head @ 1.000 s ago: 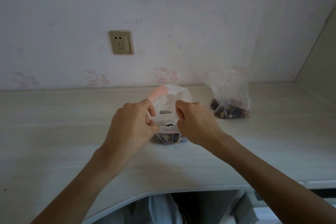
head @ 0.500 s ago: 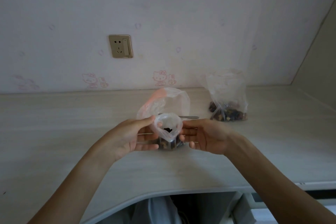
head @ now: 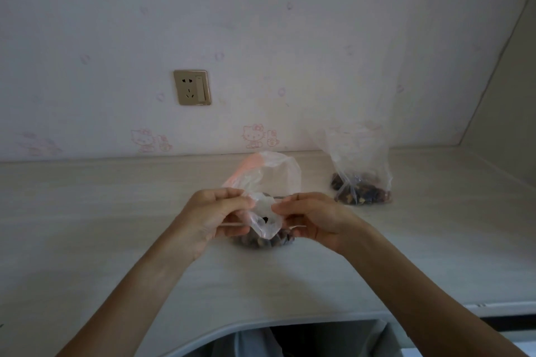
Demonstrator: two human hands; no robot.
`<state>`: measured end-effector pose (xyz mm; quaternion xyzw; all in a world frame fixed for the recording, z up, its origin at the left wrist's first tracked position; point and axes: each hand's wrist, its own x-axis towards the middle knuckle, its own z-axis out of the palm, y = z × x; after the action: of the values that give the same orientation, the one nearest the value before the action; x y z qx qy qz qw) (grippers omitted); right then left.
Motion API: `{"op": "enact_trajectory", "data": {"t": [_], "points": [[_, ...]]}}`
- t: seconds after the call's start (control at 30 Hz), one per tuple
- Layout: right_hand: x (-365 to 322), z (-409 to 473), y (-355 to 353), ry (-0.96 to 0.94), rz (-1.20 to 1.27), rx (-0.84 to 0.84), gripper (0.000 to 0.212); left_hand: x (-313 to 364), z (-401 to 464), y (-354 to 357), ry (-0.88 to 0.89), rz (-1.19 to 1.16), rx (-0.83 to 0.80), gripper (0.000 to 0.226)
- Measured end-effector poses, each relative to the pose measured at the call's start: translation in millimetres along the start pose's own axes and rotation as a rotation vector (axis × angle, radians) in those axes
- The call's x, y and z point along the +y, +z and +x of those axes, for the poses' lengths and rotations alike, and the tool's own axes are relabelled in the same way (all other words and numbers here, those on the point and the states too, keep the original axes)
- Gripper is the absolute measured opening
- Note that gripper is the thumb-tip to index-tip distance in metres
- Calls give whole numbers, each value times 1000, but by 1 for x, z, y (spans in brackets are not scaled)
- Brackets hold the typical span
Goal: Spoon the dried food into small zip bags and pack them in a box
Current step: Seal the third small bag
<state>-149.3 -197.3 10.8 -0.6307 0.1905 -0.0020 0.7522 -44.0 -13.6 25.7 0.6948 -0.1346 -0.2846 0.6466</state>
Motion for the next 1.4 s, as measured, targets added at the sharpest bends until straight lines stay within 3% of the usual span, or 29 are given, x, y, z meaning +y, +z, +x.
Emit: {"op": "enact_trajectory", "data": {"t": [0.07,0.2,0.3,0.37,0.4,0.43,0.53,0.6,0.7,0.8,0.9,1.03,1.13,1.2,1.3,1.4], "points": [[-7,-4,2,-120,-264,176,21,2,-1,-2,186,217,142,15],[-11,-6,20,-409,-773,405,32,4,-7,1,559,891,355,17],[-5,-3,25,-439,-961,484,32,2,-13,8,509,1211,425,14],[-3,-2,20,-366,-972,488,14,1,-14,6,459,1296,448,16],[-3,-2,18,-323,-953,474,5,1,-14,5,424,1295,432,17],[-2,-2,15,-278,-907,450,10,3,-14,3,379,1201,381,18],[-4,-3,9,-121,-498,302,15,7,-13,-1,117,461,119,17],[-7,-3,5,-66,-247,201,15,10,-13,-4,-23,118,-28,14],[-9,-3,-3,-15,-19,48,30,9,-9,-15,-151,-146,-208,27],[-7,-5,-11,25,250,-64,37,3,-6,-23,-212,-370,-326,26],[1,-5,-13,11,409,-115,29,-5,-4,-23,-191,-459,-395,28],[7,-2,-12,-47,525,-140,28,-8,-1,-16,-152,-490,-366,59],[6,0,-10,-86,544,-153,22,-8,1,-10,-132,-495,-261,44],[4,1,-7,-116,496,-147,17,-6,1,-8,-99,-471,-205,24],[-3,-1,-2,-137,343,-51,7,3,-1,-4,-24,-304,-144,26],[-16,-12,9,-274,-104,207,5,14,-7,4,157,-1,65,26]]}}
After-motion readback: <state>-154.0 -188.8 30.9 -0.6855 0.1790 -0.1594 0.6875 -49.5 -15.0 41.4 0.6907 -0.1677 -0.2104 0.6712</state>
